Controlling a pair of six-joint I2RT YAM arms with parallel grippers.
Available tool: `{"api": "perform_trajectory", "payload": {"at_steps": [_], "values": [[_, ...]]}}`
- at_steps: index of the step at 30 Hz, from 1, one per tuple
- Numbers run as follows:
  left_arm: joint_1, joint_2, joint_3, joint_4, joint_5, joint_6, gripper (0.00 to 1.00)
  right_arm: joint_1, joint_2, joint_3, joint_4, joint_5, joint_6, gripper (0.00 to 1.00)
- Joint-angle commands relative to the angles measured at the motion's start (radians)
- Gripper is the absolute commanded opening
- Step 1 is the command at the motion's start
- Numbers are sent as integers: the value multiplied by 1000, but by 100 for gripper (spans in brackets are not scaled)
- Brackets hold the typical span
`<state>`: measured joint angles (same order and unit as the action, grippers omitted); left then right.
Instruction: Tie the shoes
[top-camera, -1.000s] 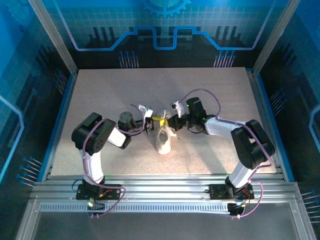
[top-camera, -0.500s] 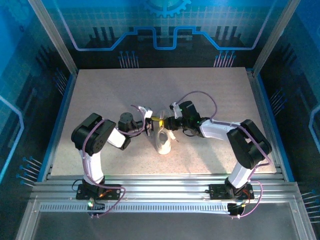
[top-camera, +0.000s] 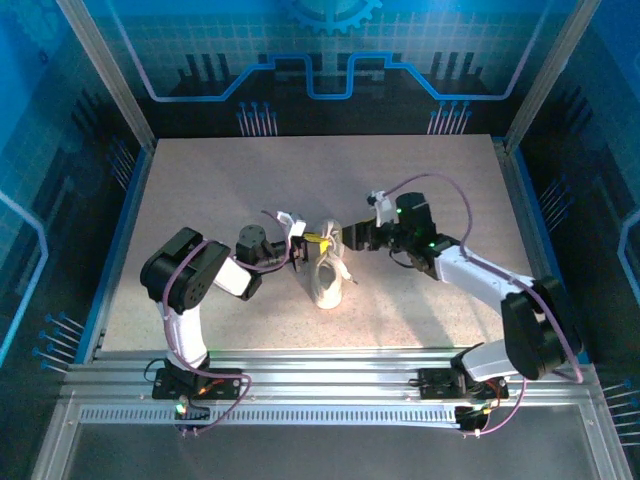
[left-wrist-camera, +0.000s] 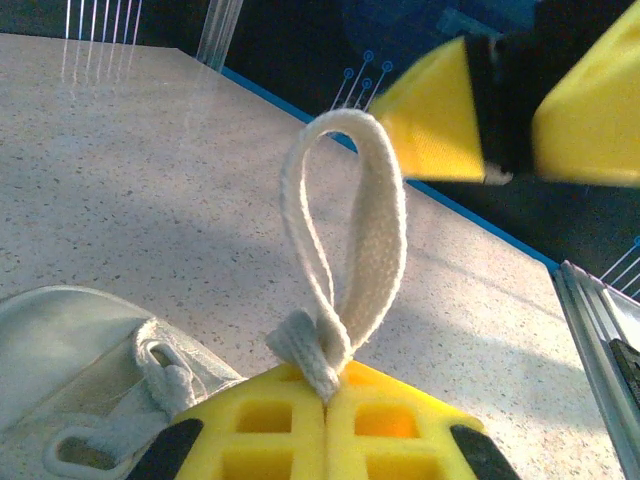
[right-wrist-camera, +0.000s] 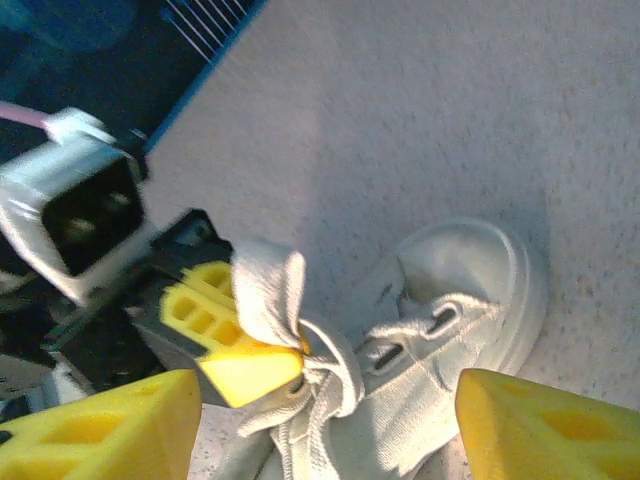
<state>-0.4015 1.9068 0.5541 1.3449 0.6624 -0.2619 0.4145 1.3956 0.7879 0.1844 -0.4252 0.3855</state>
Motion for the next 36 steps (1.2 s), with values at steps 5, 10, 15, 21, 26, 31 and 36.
{"api": "perform_trajectory", "payload": {"at_steps": [5, 10, 15, 21, 26, 31, 36], "values": [[2, -9, 10, 48, 39, 33, 0, -85, 145, 86, -87, -150, -89, 52], [1, -17, -3, 34, 50, 86, 0, -83, 370, 206, 18, -237, -45, 33], [3, -14, 3, 30, 72, 98, 0, -74, 520, 322, 29, -408, -50, 29], [4, 0, 10, 46, 94, 106, 0, -72, 588, 363, 30, -573, -68, 29], [15, 3, 14, 46, 111, 104, 0, -71, 588, 348, -28, -663, -116, 24], [29, -9, 8, 21, 118, 111, 0, -66, 579, 342, -142, -723, -198, 20], [43, -48, 5, -56, 106, 126, 0, -59, 569, 344, -201, -744, -239, 16]]}}
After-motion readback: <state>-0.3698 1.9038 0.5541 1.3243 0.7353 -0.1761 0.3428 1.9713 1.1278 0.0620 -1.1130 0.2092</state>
